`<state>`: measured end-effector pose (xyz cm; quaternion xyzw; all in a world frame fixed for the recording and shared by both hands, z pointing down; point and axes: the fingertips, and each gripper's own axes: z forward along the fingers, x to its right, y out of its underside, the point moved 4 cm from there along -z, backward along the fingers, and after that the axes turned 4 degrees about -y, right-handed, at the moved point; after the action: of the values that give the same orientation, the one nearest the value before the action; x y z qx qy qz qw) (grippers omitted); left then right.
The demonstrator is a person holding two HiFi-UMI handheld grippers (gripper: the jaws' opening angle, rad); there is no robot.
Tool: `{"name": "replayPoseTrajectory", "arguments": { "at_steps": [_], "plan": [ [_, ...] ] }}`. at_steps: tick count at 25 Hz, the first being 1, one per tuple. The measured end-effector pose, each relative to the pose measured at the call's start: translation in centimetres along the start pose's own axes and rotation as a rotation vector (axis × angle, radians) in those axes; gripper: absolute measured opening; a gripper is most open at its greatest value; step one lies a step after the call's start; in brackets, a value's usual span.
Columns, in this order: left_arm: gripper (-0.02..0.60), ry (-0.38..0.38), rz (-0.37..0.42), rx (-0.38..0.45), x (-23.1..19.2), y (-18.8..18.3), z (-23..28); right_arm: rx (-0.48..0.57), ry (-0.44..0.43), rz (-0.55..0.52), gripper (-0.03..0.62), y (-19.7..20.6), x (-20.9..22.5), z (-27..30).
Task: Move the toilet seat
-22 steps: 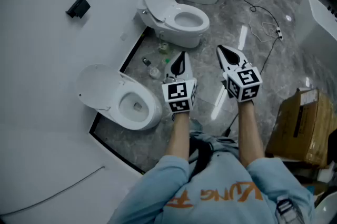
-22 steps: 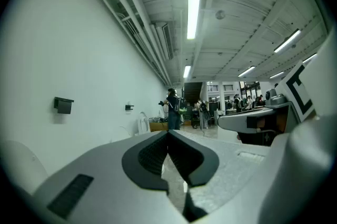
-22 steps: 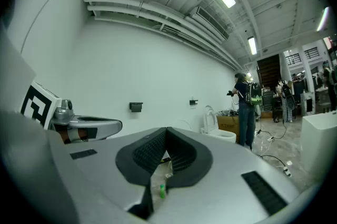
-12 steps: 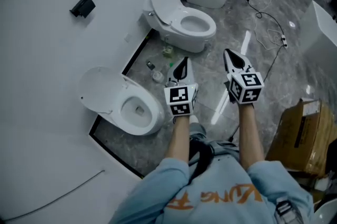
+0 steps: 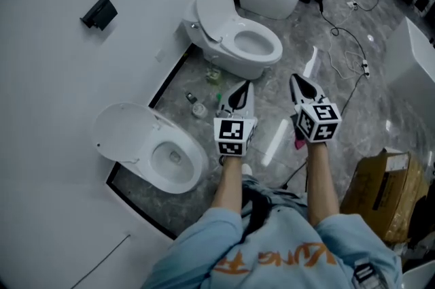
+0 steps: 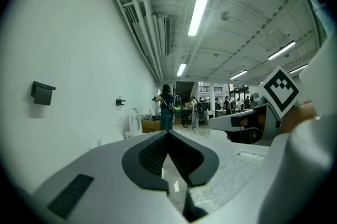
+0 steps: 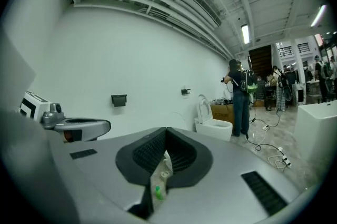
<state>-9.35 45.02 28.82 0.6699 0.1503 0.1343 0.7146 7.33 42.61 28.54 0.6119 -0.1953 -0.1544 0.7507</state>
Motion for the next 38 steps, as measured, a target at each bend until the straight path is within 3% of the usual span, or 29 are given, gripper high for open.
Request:
{"name": "replayPoseTrajectory", "arguments": {
  "at_steps": [5, 15, 22, 27, 33, 38],
  "plan": [
    [0.000, 0.061, 0.029, -0.011, -3.1, -0.1, 2.9, -0.034, -0.025, 0.012, 0.000, -0.3, -0.6, 4.9],
    [0.000, -0.022, -0.006, 0.000, -8.0, -0.6, 7.8, 0.012, 0.038, -0.025, -0.002, -4.0, 2.4, 7.8],
    [0.000, -0.011, -0.008, 0.023, -7.8, -2.4, 11.3, 0.048, 0.078, -0.037, 0.000, -6.1, 6.1, 7.9],
    [0.001, -0.014, 0.015, 0.015, -9.1, -2.5, 15.2, 0.074, 0.053, -0.026, -0.001, -6.8, 8.6, 11.5],
    [0.000, -0.052, 0.008, -0.022, -11.0, -1.0, 23.2, 0.079, 0.002, -0.010, 0.000, -7.4, 14.3, 19.0],
    [0.002, -0.038, 0.014, -0.083, -10.1, 2.6, 31.4, 0.019, 0.004, 0.027, 0.000, -4.8, 21.6, 25.0]
  ]
}}
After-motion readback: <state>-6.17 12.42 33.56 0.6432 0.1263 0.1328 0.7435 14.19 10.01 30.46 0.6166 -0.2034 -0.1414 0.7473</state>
